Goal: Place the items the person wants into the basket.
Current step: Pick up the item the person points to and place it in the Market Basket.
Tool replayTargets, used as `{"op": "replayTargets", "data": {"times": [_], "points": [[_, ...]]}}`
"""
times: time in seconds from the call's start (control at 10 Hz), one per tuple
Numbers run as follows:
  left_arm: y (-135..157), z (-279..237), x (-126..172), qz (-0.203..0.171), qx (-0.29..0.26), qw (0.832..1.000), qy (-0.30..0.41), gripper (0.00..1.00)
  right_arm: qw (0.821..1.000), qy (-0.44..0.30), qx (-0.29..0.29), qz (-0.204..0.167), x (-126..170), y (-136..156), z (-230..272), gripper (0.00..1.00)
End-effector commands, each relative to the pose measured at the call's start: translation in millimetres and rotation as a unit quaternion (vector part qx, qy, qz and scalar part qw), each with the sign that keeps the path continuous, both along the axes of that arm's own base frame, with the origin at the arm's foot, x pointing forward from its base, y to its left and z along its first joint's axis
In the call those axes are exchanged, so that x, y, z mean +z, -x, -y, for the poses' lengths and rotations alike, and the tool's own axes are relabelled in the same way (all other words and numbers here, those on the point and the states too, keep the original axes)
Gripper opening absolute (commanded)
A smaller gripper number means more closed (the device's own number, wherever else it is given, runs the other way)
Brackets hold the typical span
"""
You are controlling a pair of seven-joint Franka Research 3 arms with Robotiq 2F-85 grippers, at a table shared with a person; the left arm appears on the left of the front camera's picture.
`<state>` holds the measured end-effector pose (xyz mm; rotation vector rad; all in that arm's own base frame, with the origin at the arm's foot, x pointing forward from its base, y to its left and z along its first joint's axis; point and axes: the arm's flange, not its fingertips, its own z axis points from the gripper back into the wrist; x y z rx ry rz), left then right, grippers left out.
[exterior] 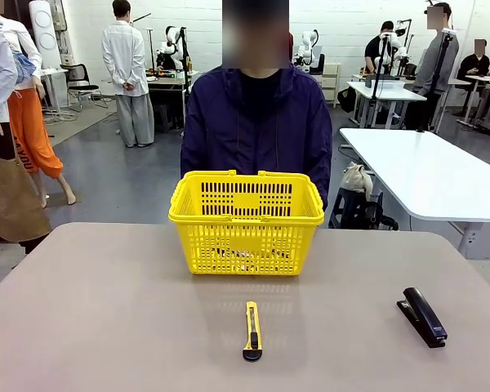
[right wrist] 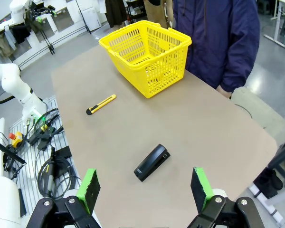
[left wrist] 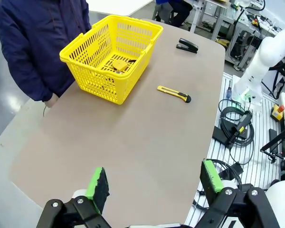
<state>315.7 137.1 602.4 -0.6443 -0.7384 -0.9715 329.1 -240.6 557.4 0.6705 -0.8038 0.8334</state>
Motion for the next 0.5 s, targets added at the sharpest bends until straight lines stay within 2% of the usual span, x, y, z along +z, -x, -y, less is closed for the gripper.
{"op": "replayTargets", "data": {"times": [0.0,0.4], "points": [[-0.2,-1.5,0.9,0.008,-0.006,1.000,0.003,1.00,1.000,-0.013,0.002,0.016,-0.3,-1.7,-0.4,1.00],[-0.2,-1.5,0.9,0.008,-0.006,1.000,0.003,1.00,1.000,-0.013,0.002,0.016,-0.3,-1.7,-0.4,1.00]]}}
